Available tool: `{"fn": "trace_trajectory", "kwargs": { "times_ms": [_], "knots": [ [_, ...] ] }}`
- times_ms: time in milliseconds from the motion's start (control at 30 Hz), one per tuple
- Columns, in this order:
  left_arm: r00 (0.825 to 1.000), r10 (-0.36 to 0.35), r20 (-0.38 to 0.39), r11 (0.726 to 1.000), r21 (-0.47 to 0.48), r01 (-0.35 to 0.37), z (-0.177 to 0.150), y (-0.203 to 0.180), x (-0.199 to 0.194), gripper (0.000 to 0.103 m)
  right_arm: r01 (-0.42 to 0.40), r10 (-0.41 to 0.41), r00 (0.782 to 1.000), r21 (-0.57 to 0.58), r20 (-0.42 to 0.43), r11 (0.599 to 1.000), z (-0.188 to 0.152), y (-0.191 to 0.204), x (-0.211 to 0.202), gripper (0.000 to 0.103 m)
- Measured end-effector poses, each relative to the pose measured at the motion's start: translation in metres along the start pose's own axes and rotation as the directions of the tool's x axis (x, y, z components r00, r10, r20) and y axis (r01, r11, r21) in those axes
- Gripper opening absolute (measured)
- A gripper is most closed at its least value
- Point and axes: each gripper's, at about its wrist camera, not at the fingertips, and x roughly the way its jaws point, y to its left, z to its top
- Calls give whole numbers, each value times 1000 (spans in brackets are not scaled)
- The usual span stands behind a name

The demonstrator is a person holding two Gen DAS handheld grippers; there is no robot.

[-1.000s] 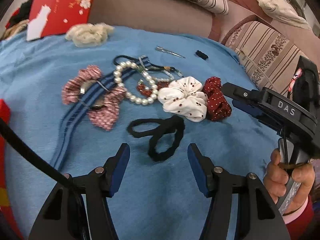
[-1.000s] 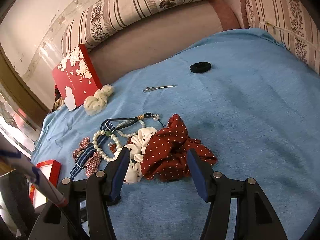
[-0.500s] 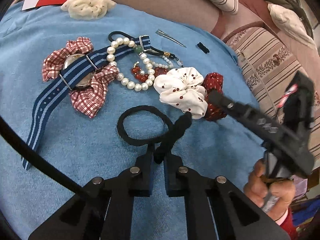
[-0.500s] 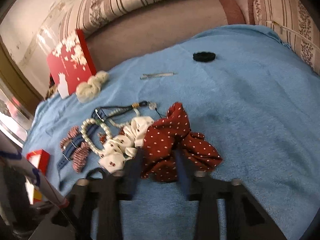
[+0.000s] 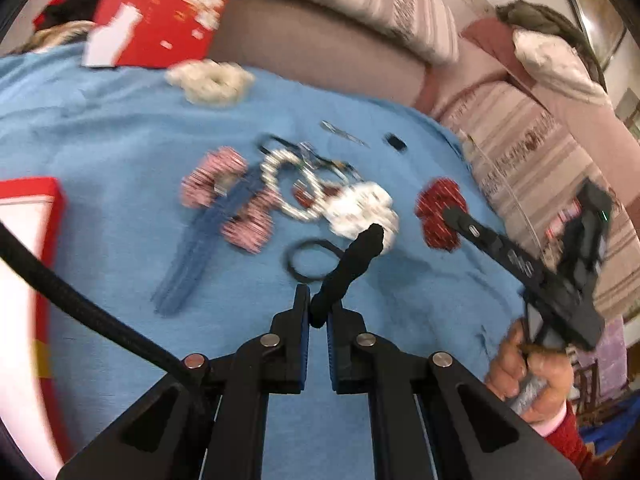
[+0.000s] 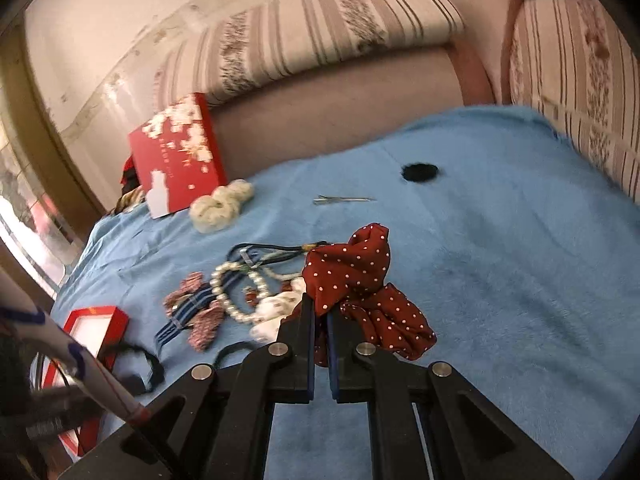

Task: Organize jewelry
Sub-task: 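Carry the hair tie and red scrunchie with both tools over the red tray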

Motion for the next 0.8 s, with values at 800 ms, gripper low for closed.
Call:
{"fn": "trace_trajectory", "kwargs": {
  "times_ms": [800],
  "knots": [
    [900, 431, 70, 797, -497, -343, 30, 291, -140, 7, -353, 242, 918, -372, -313, 858, -69, 328, 83, 6]
  ]
}}
